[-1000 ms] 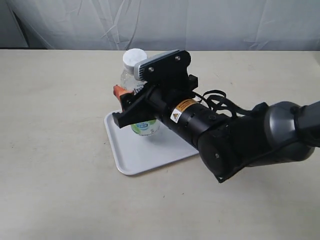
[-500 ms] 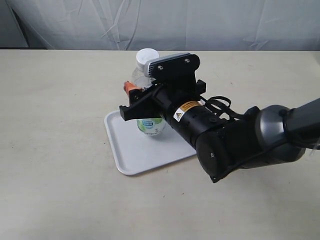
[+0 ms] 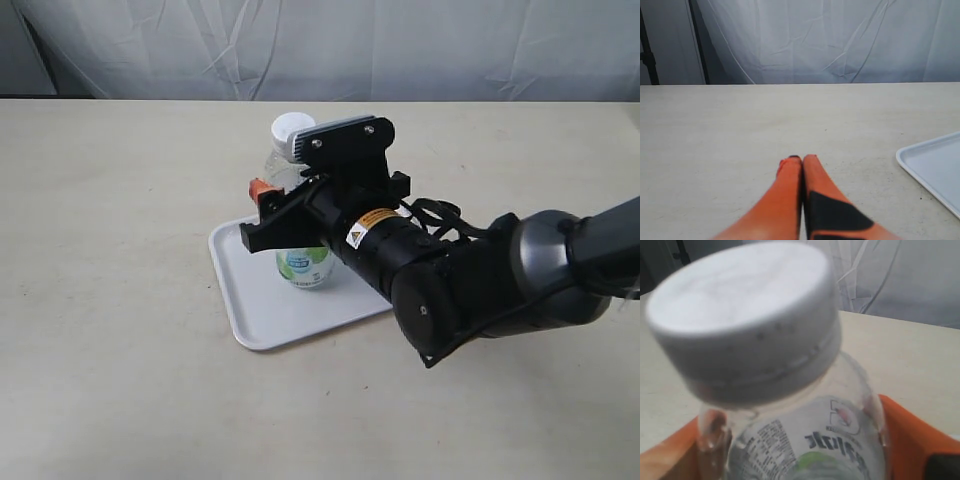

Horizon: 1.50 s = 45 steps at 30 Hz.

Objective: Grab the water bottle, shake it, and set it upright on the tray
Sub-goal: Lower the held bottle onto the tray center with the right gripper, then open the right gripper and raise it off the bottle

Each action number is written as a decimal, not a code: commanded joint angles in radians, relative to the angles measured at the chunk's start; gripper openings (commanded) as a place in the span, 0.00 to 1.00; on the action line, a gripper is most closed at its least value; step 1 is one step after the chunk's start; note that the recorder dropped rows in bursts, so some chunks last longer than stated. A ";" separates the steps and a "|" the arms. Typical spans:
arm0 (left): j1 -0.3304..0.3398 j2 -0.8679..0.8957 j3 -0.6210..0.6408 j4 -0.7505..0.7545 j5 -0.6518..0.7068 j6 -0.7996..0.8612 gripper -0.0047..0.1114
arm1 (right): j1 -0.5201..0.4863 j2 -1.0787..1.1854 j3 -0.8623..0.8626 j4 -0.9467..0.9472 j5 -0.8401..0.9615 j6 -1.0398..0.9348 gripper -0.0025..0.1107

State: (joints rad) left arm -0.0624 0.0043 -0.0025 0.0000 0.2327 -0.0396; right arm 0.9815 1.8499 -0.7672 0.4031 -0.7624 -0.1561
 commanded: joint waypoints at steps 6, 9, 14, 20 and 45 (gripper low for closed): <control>0.001 -0.004 0.003 0.000 -0.001 -0.004 0.04 | -0.003 -0.007 -0.006 0.038 0.050 0.003 0.02; 0.001 -0.004 0.003 0.000 -0.001 -0.004 0.04 | -0.003 -0.007 -0.006 -0.016 0.057 0.003 0.03; 0.001 -0.004 0.003 0.000 -0.001 -0.004 0.04 | -0.003 -0.007 -0.006 -0.078 0.057 0.003 0.36; 0.001 -0.004 0.003 0.000 -0.001 -0.004 0.04 | -0.003 -0.007 -0.006 -0.036 0.053 -0.013 0.77; 0.001 -0.004 0.003 0.000 -0.001 -0.004 0.04 | -0.003 -0.296 -0.006 0.024 0.042 -0.157 0.78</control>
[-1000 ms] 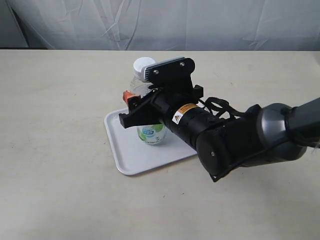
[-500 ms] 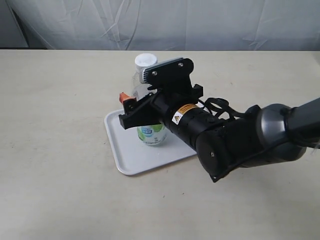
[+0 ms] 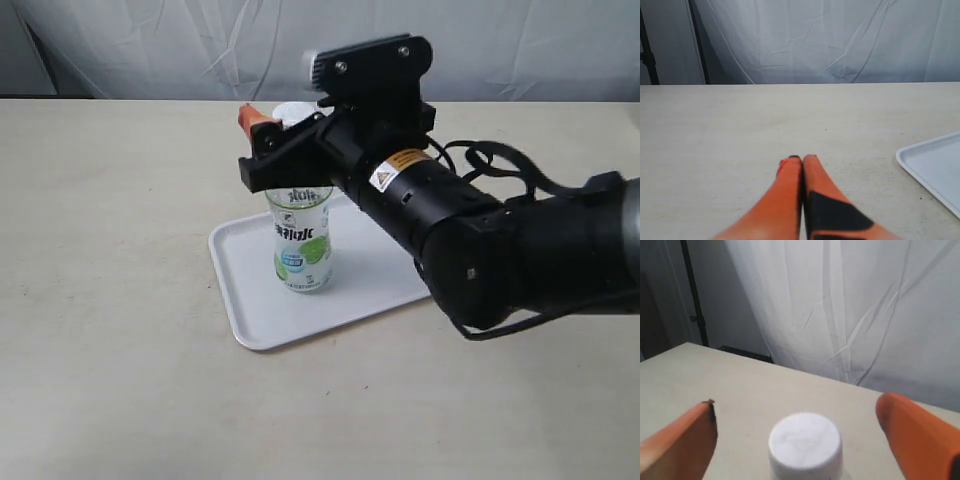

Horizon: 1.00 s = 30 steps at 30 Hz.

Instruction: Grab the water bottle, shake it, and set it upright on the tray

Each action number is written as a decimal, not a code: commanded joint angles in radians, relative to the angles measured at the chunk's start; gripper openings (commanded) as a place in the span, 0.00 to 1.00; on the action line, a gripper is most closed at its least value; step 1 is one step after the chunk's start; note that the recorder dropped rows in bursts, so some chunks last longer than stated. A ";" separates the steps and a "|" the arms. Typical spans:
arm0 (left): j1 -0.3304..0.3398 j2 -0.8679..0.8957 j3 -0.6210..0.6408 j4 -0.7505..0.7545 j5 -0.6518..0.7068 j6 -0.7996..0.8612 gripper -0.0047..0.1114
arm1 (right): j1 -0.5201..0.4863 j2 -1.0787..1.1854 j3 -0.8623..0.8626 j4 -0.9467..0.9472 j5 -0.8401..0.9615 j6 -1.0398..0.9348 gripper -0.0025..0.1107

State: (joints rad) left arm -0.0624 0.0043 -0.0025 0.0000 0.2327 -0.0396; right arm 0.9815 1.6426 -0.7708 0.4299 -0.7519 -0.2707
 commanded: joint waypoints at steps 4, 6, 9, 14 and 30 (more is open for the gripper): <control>0.001 -0.004 0.003 0.000 -0.001 -0.004 0.04 | -0.005 -0.230 -0.004 0.134 0.222 -0.249 0.49; 0.001 -0.004 0.003 0.000 -0.001 -0.004 0.04 | -0.005 -0.302 -0.004 0.264 0.269 -0.396 0.29; 0.001 -0.004 0.003 0.000 -0.001 -0.004 0.04 | -0.005 -0.380 -0.004 0.316 0.308 -0.490 0.31; 0.001 -0.004 0.003 0.000 -0.001 -0.004 0.04 | -0.005 -0.534 -0.002 0.318 0.467 -0.642 0.37; 0.001 -0.004 0.003 0.000 -0.001 -0.004 0.04 | -0.003 -0.825 -0.002 0.434 0.743 -0.724 0.37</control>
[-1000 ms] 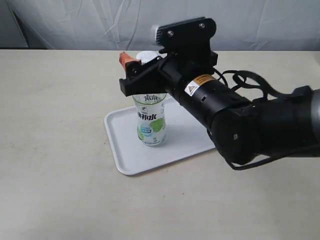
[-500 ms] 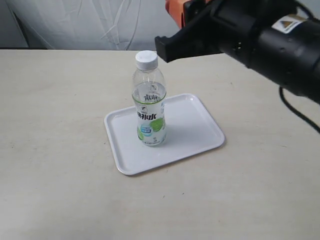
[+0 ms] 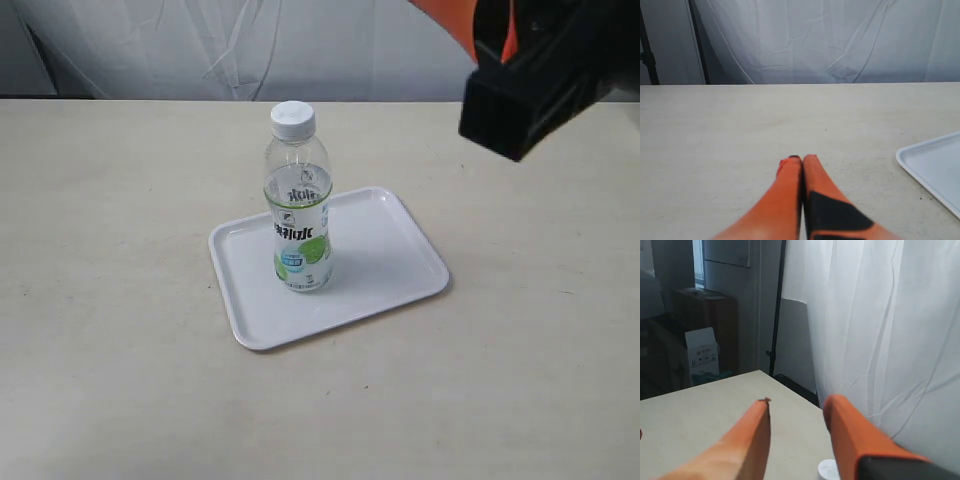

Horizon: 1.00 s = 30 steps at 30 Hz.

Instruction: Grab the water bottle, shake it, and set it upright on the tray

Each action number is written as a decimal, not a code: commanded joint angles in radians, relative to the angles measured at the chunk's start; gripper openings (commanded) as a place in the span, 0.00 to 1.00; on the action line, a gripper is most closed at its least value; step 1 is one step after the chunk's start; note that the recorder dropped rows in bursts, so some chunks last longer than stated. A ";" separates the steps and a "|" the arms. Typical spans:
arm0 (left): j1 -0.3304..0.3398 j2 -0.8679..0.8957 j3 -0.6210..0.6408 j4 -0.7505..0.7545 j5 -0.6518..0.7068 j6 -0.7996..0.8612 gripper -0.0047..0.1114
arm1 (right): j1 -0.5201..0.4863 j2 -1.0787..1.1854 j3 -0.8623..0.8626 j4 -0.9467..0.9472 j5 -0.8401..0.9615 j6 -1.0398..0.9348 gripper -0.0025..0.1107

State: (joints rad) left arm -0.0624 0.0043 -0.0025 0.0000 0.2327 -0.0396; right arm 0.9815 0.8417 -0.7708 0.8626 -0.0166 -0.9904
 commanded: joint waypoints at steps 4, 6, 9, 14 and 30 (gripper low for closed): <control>0.001 -0.004 0.003 0.000 -0.001 -0.004 0.04 | -0.003 -0.028 -0.002 0.002 0.008 -0.004 0.37; 0.001 -0.004 0.003 0.000 -0.001 -0.004 0.04 | -0.003 -0.028 0.000 0.002 0.017 -0.004 0.37; 0.001 -0.004 0.003 0.000 -0.001 -0.004 0.04 | -0.074 -0.073 0.000 -0.022 0.061 -0.029 0.37; 0.001 -0.004 0.003 0.000 -0.001 -0.004 0.04 | -0.409 -0.158 0.063 0.107 0.317 -0.019 0.37; 0.001 -0.004 0.003 0.000 -0.001 -0.004 0.04 | -0.994 -0.433 0.449 0.189 0.379 0.083 0.37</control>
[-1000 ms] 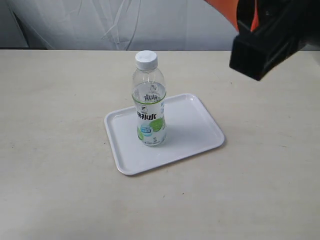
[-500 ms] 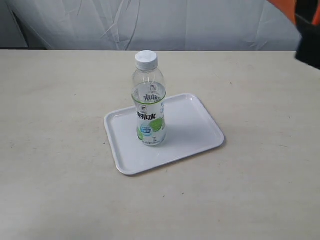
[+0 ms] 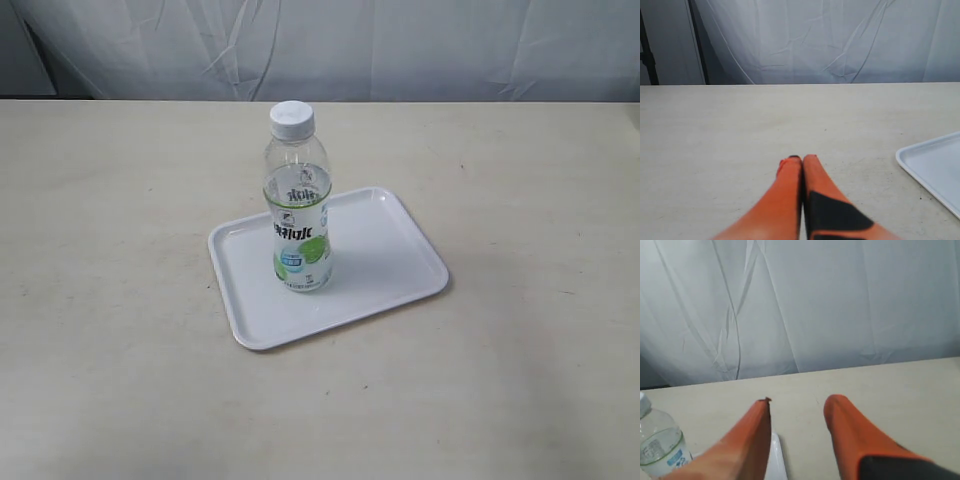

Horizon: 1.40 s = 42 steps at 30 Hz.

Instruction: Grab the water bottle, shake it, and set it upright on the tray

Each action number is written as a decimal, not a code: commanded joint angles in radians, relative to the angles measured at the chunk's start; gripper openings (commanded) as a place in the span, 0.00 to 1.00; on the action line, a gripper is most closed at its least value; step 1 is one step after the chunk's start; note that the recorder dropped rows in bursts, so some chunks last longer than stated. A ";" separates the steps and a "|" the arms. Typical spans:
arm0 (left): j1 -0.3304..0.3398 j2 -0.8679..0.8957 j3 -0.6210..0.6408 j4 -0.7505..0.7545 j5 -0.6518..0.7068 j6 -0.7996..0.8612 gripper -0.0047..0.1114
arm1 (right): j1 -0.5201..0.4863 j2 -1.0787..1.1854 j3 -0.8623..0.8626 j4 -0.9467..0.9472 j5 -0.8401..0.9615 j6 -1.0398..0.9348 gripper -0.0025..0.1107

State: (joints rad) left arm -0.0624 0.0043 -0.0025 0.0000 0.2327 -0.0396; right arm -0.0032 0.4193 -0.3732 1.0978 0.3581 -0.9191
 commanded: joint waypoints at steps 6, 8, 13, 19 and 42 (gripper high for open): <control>0.001 -0.004 0.003 0.000 -0.001 -0.004 0.04 | -0.009 -0.108 0.165 -0.549 -0.059 0.477 0.37; 0.001 -0.004 0.003 0.000 -0.001 -0.004 0.04 | -0.009 -0.156 0.209 -0.780 -0.084 0.749 0.37; 0.001 -0.004 0.003 0.000 -0.001 -0.004 0.04 | -0.009 -0.235 0.275 -0.965 -0.081 0.971 0.37; 0.001 -0.004 0.003 0.000 -0.001 -0.004 0.04 | -0.009 -0.295 0.343 -1.002 -0.081 0.971 0.37; 0.001 -0.004 0.003 0.000 -0.001 -0.004 0.04 | -0.009 -0.385 0.373 -1.043 -0.050 0.971 0.37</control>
State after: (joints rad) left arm -0.0624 0.0043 -0.0025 0.0000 0.2327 -0.0396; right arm -0.0076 0.0475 -0.0026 0.0630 0.3132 0.0506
